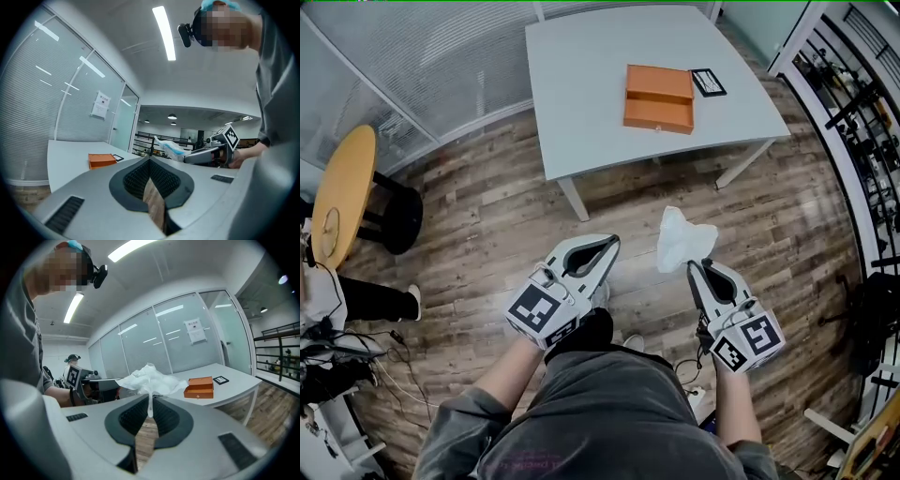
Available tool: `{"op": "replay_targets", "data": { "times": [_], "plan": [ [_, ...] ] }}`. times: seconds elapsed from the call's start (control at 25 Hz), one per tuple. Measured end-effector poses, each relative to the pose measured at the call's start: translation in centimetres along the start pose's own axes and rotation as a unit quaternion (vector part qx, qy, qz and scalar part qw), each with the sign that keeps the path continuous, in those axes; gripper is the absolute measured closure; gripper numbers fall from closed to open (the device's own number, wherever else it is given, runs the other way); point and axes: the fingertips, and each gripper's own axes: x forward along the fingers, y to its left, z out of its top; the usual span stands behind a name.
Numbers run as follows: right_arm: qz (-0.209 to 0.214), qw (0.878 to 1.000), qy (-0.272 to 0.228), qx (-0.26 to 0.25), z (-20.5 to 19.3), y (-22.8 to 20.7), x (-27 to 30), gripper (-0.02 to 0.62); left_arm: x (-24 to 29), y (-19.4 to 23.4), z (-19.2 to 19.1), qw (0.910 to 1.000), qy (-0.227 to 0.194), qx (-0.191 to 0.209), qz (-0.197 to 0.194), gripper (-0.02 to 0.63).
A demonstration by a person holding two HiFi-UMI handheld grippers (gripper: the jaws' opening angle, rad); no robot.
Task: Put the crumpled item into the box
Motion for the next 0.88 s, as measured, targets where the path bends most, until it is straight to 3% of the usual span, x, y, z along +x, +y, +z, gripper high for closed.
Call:
{"op": "replay_targets", "data": {
  "times": [0.52,0.88],
  "plan": [
    [-0.029,0.999,0.023,0.008,1.3,-4.3,9.0,0.566,3.4,10.7,-1.4,0.9995,0.024,-0.015,-0.015,0.594],
    [-0.048,0.998,0.033,0.008,2.3,-6.8,13.8,0.566,5.8,15.9,-1.4,0.9986,0.038,-0.016,-0.034,0.594]
  ]
}}
